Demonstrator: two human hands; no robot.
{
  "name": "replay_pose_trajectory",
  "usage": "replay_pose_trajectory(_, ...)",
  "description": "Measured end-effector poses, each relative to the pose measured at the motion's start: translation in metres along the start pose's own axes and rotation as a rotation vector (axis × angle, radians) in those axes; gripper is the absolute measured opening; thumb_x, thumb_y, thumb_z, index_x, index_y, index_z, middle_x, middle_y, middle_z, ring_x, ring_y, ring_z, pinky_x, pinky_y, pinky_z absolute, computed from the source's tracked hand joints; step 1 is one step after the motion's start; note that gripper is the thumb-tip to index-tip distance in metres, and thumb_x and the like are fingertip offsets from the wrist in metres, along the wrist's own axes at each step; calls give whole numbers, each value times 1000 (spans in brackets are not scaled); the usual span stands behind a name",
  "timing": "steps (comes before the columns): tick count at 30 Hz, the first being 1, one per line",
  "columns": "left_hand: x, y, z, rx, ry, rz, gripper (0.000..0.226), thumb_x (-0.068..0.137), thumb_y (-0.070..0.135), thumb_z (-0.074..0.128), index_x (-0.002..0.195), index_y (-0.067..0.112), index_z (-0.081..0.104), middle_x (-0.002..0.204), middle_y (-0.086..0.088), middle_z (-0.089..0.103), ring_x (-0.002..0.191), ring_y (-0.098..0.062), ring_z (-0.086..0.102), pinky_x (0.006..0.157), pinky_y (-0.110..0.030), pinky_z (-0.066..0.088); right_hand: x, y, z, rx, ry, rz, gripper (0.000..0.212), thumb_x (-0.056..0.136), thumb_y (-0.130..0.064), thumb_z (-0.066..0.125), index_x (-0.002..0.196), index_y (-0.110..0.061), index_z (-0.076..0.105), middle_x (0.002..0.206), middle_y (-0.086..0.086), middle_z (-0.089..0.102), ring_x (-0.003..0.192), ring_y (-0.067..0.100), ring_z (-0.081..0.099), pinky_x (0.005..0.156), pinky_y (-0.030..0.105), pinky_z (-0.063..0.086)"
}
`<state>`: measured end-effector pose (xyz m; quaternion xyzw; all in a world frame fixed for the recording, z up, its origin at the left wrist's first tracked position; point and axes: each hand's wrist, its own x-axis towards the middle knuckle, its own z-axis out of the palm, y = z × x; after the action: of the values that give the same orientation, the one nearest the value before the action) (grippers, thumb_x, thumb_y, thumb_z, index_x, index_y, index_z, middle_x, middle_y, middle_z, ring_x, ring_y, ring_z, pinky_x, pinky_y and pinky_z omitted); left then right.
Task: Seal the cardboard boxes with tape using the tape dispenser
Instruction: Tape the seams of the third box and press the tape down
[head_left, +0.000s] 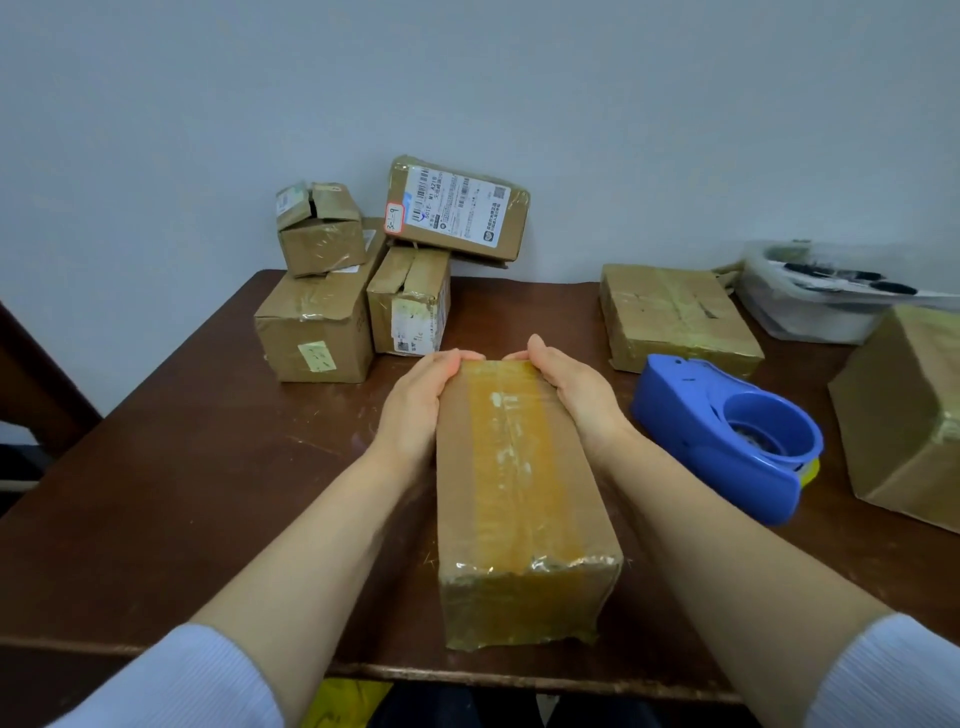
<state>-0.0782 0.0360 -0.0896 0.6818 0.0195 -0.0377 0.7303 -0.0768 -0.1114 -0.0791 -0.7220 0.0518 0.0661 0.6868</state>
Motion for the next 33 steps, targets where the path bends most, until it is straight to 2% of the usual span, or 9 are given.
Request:
replay_pose_trajectory(2, -3, 4, -3, 55, -36, 1, 31, 99, 37, 41, 113, 25, 65, 113, 3, 64, 100, -9, 61, 95, -34, 48, -4, -3, -4, 11, -72, 44, 43, 96, -54, 39, 98, -21, 67, 93, 1, 69, 88, 16, 65, 85, 35, 52)
replay_pose_trajectory(6, 3, 14, -12, 83, 59, 63, 54, 95, 52, 43, 145, 31, 38, 139, 19, 40, 131, -4, 37, 114, -34, 26, -4, -14, -8, -57, -19, 2, 60, 82, -65, 43, 127, -28, 56, 129, -6, 58, 121, 19, 53, 107, 50, 37)
replay_pose_trajectory(12, -5, 20, 8, 302, 8, 110, 30, 101, 23, 39, 96, 26, 69, 109, 0, 67, 104, -17, 61, 89, -29, 48, -2, -10, 1, -177, -34, -32, 33, 96, -39, 50, 99, -9, 64, 84, 4, 66, 77, 17, 64, 78, 36, 54)
replay_pose_trajectory(16, 3, 18, 2, 268, 17, 60, 28, 100, 19, 42, 118, 23, 64, 125, 1, 62, 117, -14, 55, 105, -36, 41, 1, -11, 1, -45, -12, 4, 22, 94, -27, 58, 85, -7, 61, 64, 2, 60, 48, 6, 58, 47, 17, 48)
replay_pose_trajectory(18, 3, 17, -2, 235, -10, 6, 30, 98, 25, 49, 127, 22, 59, 124, 0, 63, 116, -16, 57, 105, -38, 42, 2, -14, -2, -73, -50, 11, 22, 91, -29, 62, 85, -8, 63, 68, 4, 63, 56, 10, 61, 57, 22, 53)
replay_pose_trajectory(20, 1, 18, -5, 227, -55, -20, 24, 93, 32, 58, 113, 23, 69, 110, 0, 70, 106, -17, 64, 99, -40, 48, 1, -16, -5, -86, -104, 22, 23, 85, -31, 69, 83, -8, 68, 73, 6, 68, 64, 15, 64, 67, 29, 55)
replay_pose_trajectory(25, 1, 23, 2, 321, -14, 15, 17, 89, 30, 64, 77, 23, 74, 88, -6, 71, 90, -26, 67, 89, -46, 53, 5, -11, 1, 23, -6, 10, 21, 76, -20, 78, 81, -1, 69, 65, 8, 66, 54, 15, 62, 54, 25, 55)
replay_pose_trajectory(31, -3, 21, -5, 193, -20, -42, 21, 93, 30, 58, 109, 23, 71, 112, 2, 68, 108, -16, 61, 101, -40, 46, 2, -11, -11, -115, -28, 6, 31, 83, -48, 66, 94, -20, 74, 91, 1, 73, 89, 17, 67, 86, 34, 54)
replay_pose_trajectory(33, -7, 15, -7, 190, -27, -9, 29, 96, 33, 51, 121, 26, 64, 118, 8, 63, 110, -8, 58, 98, -25, 45, -2, -4, -14, -39, -82, 79, 36, 90, -52, 54, 106, -23, 69, 104, 4, 70, 99, 22, 65, 94, 43, 50)
